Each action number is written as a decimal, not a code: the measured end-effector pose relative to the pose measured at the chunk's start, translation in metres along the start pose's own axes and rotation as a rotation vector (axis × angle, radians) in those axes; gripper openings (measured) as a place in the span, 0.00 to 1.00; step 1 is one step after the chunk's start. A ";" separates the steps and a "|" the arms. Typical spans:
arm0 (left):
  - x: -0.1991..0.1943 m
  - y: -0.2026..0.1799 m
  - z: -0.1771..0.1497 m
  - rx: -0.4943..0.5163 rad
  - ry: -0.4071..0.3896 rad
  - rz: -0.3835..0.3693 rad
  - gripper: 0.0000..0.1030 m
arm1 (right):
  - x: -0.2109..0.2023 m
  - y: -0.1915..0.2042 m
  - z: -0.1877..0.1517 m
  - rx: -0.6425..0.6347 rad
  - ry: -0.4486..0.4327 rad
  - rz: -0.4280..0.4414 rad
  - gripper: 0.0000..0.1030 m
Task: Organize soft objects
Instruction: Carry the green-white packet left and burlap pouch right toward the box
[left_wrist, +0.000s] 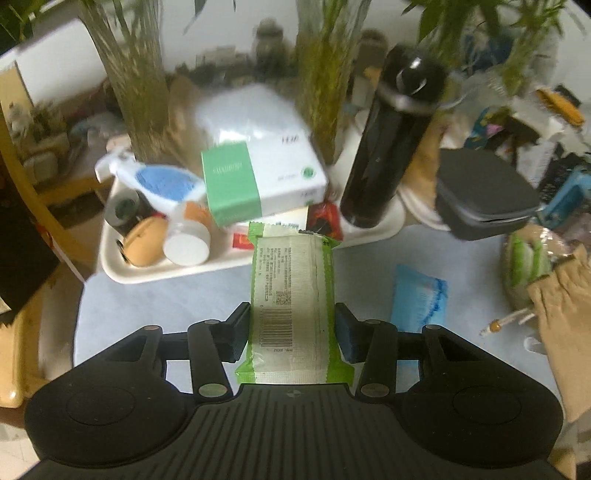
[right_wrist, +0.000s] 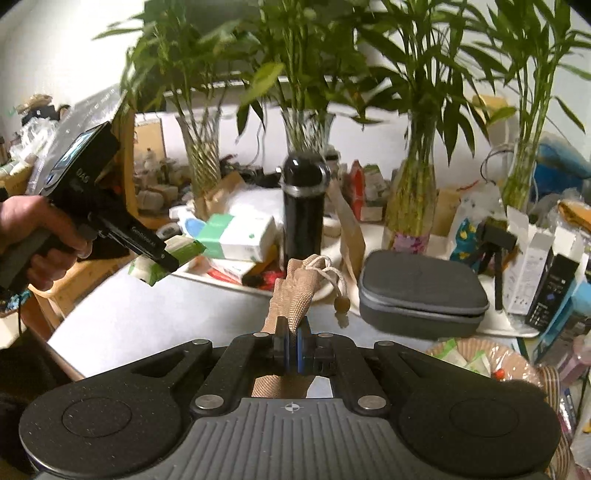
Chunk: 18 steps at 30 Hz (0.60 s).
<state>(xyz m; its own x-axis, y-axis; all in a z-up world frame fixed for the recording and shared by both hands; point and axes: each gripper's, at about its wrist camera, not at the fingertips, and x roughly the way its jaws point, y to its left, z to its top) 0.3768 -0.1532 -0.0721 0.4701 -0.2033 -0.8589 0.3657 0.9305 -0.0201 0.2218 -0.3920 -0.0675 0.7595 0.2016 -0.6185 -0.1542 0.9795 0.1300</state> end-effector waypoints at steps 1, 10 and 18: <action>-0.006 0.000 -0.002 0.003 -0.011 -0.004 0.45 | -0.006 0.003 0.003 -0.005 -0.006 0.002 0.06; -0.079 -0.003 -0.026 0.021 -0.106 -0.075 0.45 | -0.056 0.026 0.015 -0.007 -0.028 0.045 0.06; -0.130 -0.013 -0.058 0.046 -0.148 -0.137 0.45 | -0.092 0.037 0.008 -0.014 -0.045 0.037 0.06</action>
<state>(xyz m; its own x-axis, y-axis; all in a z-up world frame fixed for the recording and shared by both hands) 0.2641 -0.1214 0.0103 0.5253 -0.3731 -0.7647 0.4693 0.8767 -0.1054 0.1515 -0.3744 0.0000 0.7807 0.2375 -0.5780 -0.1914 0.9714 0.1407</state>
